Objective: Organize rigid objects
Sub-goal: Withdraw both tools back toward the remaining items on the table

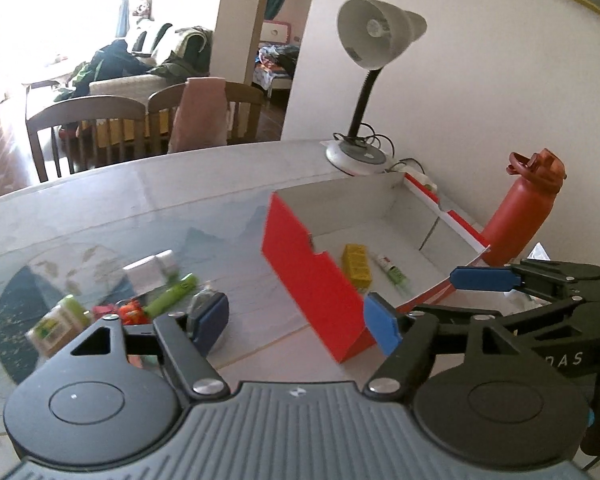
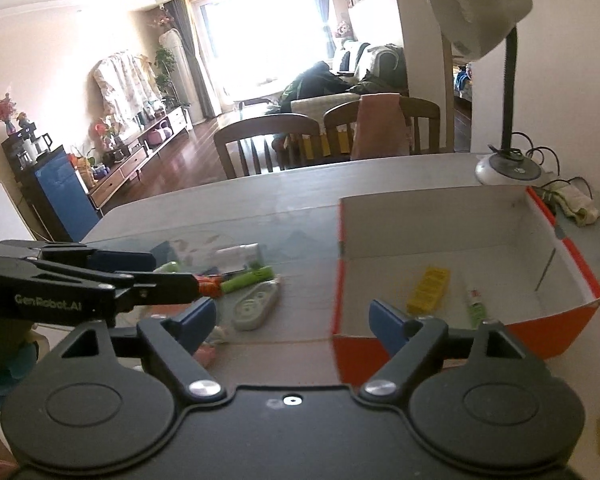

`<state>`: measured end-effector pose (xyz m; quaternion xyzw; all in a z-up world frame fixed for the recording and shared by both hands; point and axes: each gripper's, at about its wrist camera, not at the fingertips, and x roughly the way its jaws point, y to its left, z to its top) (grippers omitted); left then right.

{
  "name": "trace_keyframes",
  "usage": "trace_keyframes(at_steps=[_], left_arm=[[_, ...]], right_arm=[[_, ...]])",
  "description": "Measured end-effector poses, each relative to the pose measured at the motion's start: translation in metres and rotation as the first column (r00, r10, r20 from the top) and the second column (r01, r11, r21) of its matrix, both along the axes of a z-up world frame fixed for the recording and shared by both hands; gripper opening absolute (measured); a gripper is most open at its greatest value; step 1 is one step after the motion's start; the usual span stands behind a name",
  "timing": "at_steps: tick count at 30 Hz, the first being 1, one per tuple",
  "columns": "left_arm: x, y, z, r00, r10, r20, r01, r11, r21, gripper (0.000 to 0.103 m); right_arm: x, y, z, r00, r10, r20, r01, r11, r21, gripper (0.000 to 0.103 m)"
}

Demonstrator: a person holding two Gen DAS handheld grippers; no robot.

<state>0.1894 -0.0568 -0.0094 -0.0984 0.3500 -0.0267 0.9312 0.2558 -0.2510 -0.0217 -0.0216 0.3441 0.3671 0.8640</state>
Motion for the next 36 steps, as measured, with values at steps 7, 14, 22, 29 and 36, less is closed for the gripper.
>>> trace_keyframes(at_steps=[7,14,22,29,36], left_arm=[[-0.03,0.034,-0.008,1.0,0.006,0.002,-0.006,1.0,-0.01,0.085],[-0.052,0.065,-0.035,0.999,0.007,-0.042,-0.009,0.999,-0.05,0.103],[-0.077,0.087,-0.073,0.999,0.011,-0.042,-0.01,1.0,0.021,0.103],[-0.086,0.111,-0.111,0.99,0.08,-0.116,-0.084,0.996,-0.03,0.103],[-0.083,0.117,-0.137,0.989,0.092,-0.116,-0.092,0.996,0.003,0.103]], right_arm=[[-0.017,0.026,-0.009,1.0,-0.018,-0.01,0.018,1.0,0.003,0.092],[-0.025,0.054,-0.026,0.999,-0.027,-0.046,0.027,1.0,-0.005,0.092],[-0.037,0.091,-0.047,0.999,-0.01,-0.052,0.008,0.999,-0.043,0.094],[-0.033,0.124,-0.073,0.995,-0.025,-0.099,0.016,0.995,-0.096,0.094],[-0.029,0.151,-0.103,0.99,-0.036,-0.136,0.014,0.987,-0.157,0.094]])
